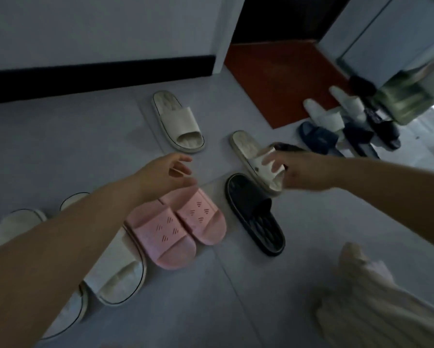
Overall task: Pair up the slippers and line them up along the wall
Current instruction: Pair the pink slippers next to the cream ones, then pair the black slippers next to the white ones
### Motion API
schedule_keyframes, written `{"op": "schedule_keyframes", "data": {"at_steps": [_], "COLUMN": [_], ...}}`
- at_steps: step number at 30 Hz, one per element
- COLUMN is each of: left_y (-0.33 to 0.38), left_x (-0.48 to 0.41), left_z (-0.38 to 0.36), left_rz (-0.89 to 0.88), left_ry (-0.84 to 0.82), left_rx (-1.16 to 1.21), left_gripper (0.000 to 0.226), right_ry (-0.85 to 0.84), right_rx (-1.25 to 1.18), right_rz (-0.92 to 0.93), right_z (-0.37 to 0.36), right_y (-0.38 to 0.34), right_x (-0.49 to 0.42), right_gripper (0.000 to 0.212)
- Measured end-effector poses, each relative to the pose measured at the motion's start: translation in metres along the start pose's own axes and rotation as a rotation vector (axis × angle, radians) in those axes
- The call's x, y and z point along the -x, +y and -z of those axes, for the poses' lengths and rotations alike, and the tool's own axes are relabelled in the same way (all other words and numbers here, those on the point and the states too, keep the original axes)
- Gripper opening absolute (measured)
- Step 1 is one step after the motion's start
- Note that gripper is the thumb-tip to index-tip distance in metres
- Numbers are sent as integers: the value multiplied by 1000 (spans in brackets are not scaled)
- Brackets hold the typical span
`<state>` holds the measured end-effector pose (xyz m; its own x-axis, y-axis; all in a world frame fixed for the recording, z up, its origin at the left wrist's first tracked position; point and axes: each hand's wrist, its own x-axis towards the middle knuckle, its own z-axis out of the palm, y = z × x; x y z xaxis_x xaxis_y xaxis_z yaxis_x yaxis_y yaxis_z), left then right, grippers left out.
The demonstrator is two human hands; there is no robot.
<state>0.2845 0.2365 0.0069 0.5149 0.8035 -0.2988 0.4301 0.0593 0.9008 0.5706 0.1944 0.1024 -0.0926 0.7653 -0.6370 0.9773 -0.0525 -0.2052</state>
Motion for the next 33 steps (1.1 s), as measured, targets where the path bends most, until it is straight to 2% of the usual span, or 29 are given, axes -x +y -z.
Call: {"op": "schedule_keyframes", "data": {"at_steps": [4,9,12,15,18,21,23,27,33], "left_y": [-9,-12,4,22,36,45,45,32,-5], "left_x": [-15,-47,-78,-111,-129,-132,-137,-175,-249], "left_z": [-19,-49,-62,-70,-71,-71,-69,-49,-17], "left_rz": [104,261,353,433,503,617,668,630,605], "left_ry": [23,65,149,282,466,580,545,461,422], "left_rx": [-34,-94,-85,-18,15,9,-84,-364,-823], "left_gripper": [45,41,41,40,47,59,69,91,116], "right_ry": [-181,-220,-235,-302,-290,-240,-227,-266,-394], "right_rx": [197,398,432,503,505,419,364,296,337], "right_rz": [124,377,553,685,779,827,807,773,905], "right_z": [-24,-58,-63,-70,-80,-85,-85,-85,-74], "right_y": [39,83,93,97,101,113,125,138,154], "right_x": [-32,-106,-146,-176,-186,-183,-180,-183,-172], "right_gripper": [64,96,114,123,119,101,93,96,95]}}
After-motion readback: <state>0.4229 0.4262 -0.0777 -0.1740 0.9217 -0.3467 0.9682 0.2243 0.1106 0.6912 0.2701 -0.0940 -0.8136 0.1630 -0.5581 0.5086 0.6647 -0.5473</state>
